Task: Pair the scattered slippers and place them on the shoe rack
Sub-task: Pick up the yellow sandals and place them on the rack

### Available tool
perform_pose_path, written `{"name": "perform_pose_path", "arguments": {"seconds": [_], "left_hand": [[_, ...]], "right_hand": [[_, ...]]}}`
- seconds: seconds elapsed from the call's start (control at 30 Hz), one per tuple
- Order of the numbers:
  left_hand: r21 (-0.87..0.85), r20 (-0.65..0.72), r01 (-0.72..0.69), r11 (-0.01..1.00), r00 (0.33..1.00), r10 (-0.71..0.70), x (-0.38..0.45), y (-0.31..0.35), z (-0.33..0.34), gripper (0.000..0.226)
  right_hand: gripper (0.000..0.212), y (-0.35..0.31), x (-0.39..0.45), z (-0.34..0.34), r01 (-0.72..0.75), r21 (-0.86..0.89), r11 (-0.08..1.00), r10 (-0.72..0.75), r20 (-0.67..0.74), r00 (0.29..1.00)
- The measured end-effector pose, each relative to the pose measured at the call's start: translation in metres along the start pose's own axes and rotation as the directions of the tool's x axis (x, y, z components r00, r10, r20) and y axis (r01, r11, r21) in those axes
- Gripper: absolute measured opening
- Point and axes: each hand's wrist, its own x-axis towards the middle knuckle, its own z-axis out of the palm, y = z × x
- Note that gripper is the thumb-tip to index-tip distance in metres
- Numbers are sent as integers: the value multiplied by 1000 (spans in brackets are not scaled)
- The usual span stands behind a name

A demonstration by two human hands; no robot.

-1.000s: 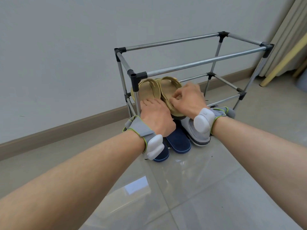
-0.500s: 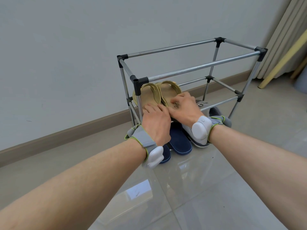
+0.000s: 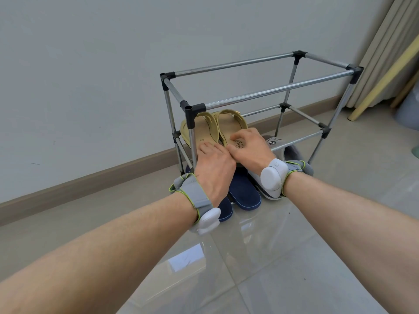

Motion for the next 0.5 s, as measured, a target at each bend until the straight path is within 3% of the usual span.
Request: {"name": "perform_pose_path", "arguments": {"seconds": [0.17, 0.27, 0.4, 0.5], "left_hand": [[-29, -1, -12, 1000, 1000, 12, -2, -4, -8, 31], [-56, -62, -68, 996, 996, 64, -2, -4, -7, 39], [-236, -246, -206, 950, 958, 147, -9, 0, -14, 36], [-305, -394, -286, 908, 906, 153, -8, 3, -20, 28]], "right_hand": [[42, 2, -2, -2, 22, 5, 1000, -23, 22, 1000], [36, -2, -4, -3, 18, 36, 999, -19, 32, 999], [26, -5, -11, -14, -51, 215, 975, 81, -131, 988], [29, 6, -12, -30, -109, 283, 953, 193, -289, 938]]}}
